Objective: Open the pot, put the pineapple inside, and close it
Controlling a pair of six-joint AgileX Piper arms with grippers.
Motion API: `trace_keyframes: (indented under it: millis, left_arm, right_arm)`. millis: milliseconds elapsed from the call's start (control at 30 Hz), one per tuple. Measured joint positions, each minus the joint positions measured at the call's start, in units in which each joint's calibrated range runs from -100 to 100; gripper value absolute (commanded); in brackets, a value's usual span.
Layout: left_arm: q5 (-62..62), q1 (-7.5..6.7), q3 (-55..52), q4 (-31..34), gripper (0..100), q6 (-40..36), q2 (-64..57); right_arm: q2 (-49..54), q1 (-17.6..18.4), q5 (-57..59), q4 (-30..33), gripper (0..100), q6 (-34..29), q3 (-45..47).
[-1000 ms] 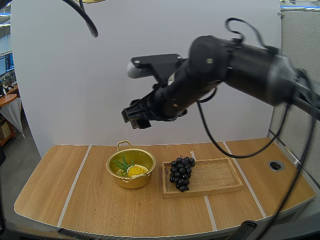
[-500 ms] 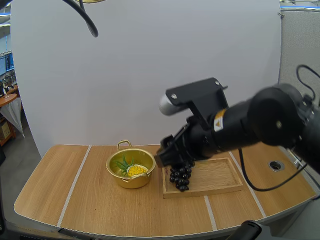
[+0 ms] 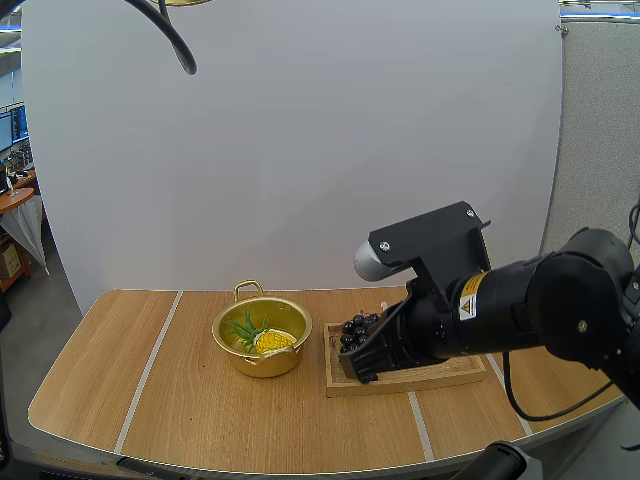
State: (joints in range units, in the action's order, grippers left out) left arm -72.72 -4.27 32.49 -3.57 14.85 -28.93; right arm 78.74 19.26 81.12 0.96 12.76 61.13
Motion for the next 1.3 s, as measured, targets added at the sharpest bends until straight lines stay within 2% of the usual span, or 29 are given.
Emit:
trace_keyframes:
  millis: [833,1100,1300]
  left_arm:
    - [-0.46,0.0,0.0,0.0,0,-0.42,0.0]
    - [-23.52,0.0,0.06,0.0,0,-1.39,0.0]
    - [-27.28,0.0,0.06,-0.8,0,-1.52,0.6]
  right_arm:
    - [0.39,-0.18,0.5,-0.58,0,0.0,0.49]
    - [0.39,-0.18,0.5,-0.58,0,0.0,0.49]
    - [0.39,-0.18,0.5,-0.58,0,0.0,0.49]
